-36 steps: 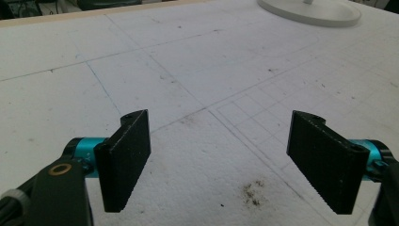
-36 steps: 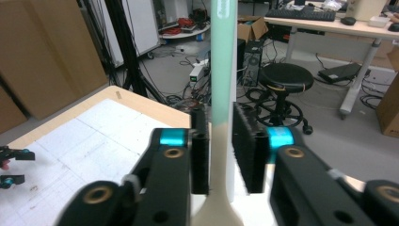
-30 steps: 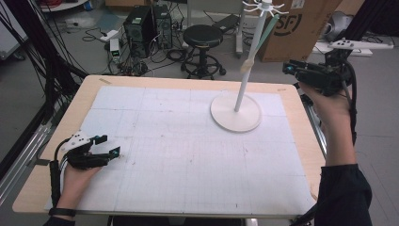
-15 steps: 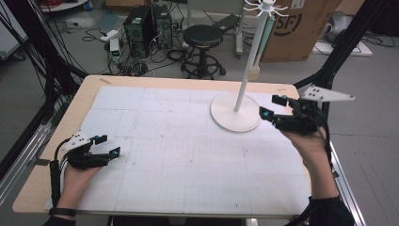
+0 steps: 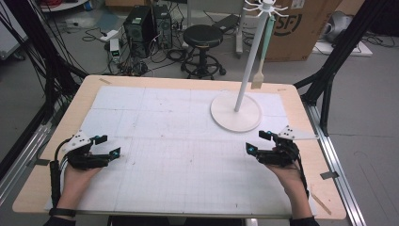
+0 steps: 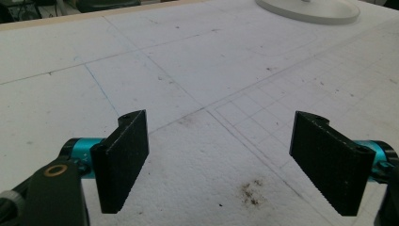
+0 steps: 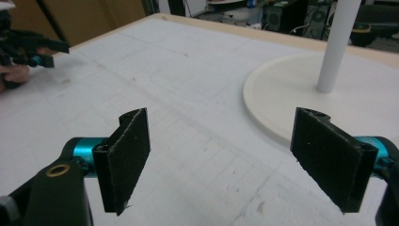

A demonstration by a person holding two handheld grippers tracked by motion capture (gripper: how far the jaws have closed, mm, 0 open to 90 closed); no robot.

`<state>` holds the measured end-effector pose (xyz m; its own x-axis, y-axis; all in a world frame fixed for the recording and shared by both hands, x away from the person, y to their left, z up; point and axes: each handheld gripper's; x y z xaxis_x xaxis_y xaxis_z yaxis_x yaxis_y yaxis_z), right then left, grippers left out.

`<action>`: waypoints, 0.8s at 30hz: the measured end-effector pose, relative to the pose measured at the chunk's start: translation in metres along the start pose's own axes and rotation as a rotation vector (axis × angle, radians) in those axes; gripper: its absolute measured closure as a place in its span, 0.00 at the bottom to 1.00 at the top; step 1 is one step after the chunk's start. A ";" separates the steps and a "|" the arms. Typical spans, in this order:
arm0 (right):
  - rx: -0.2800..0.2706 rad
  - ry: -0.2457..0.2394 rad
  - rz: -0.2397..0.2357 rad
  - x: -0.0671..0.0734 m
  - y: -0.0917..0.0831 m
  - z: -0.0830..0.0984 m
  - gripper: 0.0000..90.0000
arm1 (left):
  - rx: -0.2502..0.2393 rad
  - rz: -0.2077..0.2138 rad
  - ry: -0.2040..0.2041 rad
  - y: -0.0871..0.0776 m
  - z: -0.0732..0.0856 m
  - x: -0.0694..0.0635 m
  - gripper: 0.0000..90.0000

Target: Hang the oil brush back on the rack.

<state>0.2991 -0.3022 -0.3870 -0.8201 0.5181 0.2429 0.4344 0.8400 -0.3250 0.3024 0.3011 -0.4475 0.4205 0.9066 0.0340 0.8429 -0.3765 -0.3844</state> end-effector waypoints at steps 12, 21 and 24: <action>0.023 0.057 0.026 -0.011 0.006 0.032 0.22 | -0.001 0.000 0.017 0.000 0.000 -0.002 0.23; 0.024 0.083 0.028 -0.018 0.007 0.038 0.21 | -0.001 0.003 0.020 0.000 0.000 -0.002 0.21; 0.025 0.088 0.033 -0.019 0.007 0.039 0.21 | -0.002 0.002 0.023 0.000 0.000 -0.002 0.21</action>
Point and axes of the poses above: each handheld gripper's, and its own axes: y roughly forward along the jaws, z roughly out of its underside, x roughly to its left, and after that the axes turned 15 degrees about -z, right-handed
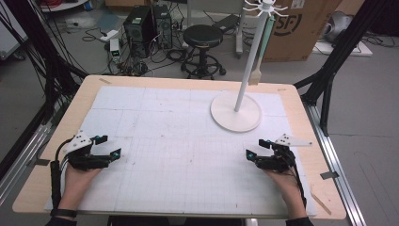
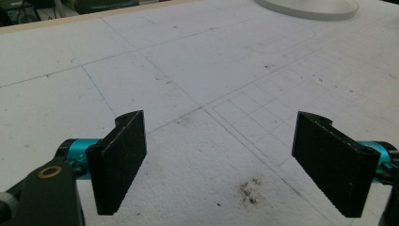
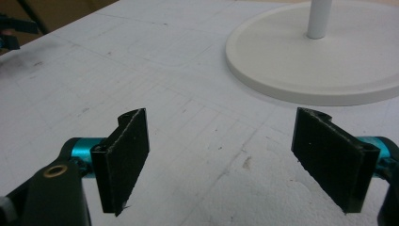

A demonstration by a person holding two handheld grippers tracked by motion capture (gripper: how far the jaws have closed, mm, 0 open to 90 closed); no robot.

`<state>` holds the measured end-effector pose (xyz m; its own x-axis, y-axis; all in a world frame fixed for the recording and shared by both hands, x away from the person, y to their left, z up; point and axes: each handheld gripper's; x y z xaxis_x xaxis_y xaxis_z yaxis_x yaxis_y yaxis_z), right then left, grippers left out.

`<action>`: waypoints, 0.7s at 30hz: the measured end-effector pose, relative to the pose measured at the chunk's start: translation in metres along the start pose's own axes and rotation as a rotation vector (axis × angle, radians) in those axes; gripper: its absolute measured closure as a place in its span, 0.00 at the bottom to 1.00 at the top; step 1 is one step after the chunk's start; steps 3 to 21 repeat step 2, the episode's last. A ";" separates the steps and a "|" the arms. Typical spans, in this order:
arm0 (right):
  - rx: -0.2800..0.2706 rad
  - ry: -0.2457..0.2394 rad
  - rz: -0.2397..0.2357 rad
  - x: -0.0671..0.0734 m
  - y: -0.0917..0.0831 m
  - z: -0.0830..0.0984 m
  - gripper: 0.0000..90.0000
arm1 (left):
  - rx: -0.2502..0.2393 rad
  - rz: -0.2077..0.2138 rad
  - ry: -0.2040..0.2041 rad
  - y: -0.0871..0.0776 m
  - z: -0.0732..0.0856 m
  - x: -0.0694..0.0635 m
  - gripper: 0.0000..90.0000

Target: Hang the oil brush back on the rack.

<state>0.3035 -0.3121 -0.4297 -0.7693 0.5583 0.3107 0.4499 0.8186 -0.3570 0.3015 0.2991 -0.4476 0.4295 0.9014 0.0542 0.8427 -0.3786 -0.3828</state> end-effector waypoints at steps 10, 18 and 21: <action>-0.007 0.000 0.002 -0.001 0.000 0.000 0.21 | 0.000 -0.001 0.001 0.000 0.000 0.000 0.21; -0.007 0.000 0.002 -0.001 0.000 0.000 0.21 | 0.000 -0.001 0.001 0.000 0.000 0.000 0.21; -0.007 0.000 0.002 -0.001 0.000 0.000 0.21 | 0.000 -0.001 0.001 0.000 0.000 0.000 0.21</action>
Point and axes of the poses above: each handheld gripper's, and its own axes: y roughly forward along the jaws, z roughly out of its underside, x roughly to its left, and after that the axes turned 15 degrees about -z, right-handed
